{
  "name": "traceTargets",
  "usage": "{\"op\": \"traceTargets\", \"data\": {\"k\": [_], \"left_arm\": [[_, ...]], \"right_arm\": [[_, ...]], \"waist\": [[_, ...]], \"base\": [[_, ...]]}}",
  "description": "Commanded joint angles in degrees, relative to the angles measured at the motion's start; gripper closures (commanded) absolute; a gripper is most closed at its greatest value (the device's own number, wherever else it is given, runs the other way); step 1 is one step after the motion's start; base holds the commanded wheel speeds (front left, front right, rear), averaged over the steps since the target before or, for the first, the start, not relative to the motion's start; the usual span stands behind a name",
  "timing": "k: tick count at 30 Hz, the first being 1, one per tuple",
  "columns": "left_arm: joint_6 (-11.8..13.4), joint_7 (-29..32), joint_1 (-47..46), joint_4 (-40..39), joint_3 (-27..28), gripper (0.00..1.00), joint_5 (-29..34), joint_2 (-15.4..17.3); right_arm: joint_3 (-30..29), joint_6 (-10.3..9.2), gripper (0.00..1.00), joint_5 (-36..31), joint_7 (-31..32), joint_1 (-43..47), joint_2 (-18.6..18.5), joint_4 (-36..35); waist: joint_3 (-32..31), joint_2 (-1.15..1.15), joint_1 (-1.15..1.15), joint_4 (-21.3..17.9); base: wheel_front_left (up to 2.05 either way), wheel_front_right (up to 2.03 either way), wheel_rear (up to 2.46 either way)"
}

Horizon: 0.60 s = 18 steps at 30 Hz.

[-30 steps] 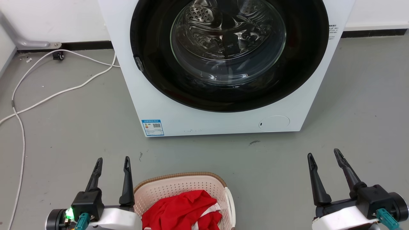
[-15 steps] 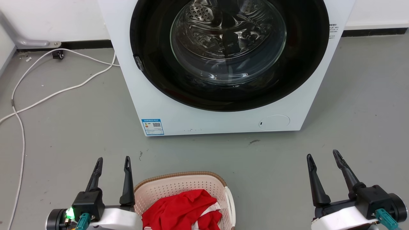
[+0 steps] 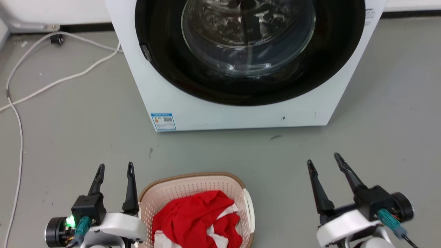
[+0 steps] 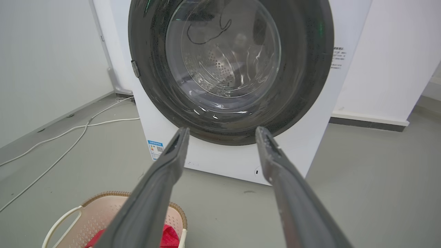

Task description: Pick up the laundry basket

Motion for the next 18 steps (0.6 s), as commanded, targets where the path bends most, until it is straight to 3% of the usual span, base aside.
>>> {"op": "traceTargets", "data": {"k": [1,18], "left_arm": [[-0.43,-0.14,-1.82,1.76,0.61,0.00,0.15,0.31],[-3.45,-0.14,-15.45,21.58,6.38,0.00,-1.49,4.68]], "right_arm": [[0.93,-0.03,0.00,-0.12,-0.10,-2.02,-0.10,2.13],[9.43,-0.04,0.00,-1.48,-0.10,-19.96,-0.08,25.63]], "waist": [[2.49,0.00,0.00,0.38],[15.99,0.00,0.00,0.36]], "base": [[0.00,0.00,0.00],[0.00,0.00,0.00]]}}
